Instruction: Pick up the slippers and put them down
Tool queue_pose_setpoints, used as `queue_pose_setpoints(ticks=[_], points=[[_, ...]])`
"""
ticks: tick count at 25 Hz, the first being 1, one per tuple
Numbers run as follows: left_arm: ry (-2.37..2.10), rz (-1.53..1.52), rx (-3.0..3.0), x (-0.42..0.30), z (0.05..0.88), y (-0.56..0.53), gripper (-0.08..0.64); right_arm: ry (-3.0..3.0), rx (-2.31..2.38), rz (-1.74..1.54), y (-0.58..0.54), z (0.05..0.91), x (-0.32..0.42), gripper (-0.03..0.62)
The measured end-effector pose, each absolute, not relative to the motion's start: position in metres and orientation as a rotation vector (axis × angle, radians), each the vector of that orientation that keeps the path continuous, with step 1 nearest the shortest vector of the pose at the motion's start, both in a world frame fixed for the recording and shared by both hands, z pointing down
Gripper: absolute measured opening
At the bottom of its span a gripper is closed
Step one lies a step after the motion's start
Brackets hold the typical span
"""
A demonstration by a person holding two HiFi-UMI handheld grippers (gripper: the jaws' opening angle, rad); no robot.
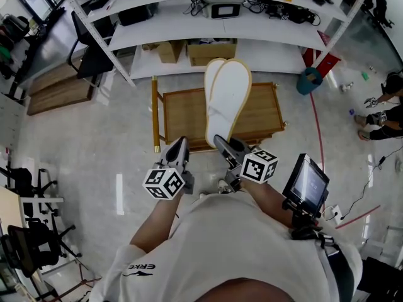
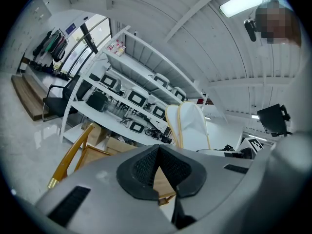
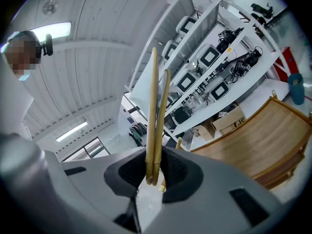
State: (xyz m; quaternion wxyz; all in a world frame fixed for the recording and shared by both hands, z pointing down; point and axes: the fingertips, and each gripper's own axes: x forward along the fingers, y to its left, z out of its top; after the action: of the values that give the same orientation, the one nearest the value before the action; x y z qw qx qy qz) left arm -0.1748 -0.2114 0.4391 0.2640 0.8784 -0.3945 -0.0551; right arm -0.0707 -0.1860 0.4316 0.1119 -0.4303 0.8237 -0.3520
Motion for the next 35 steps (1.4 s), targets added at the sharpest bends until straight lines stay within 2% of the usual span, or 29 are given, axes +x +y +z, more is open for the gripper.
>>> queue_pose_setpoints(ticks=[35], points=[[-0.944,-0.145,2.419,-0.179,0.440,-0.198,0.003,2.324,-1.398,-0.992,-0.168,0.433,-0.072,0.067]])
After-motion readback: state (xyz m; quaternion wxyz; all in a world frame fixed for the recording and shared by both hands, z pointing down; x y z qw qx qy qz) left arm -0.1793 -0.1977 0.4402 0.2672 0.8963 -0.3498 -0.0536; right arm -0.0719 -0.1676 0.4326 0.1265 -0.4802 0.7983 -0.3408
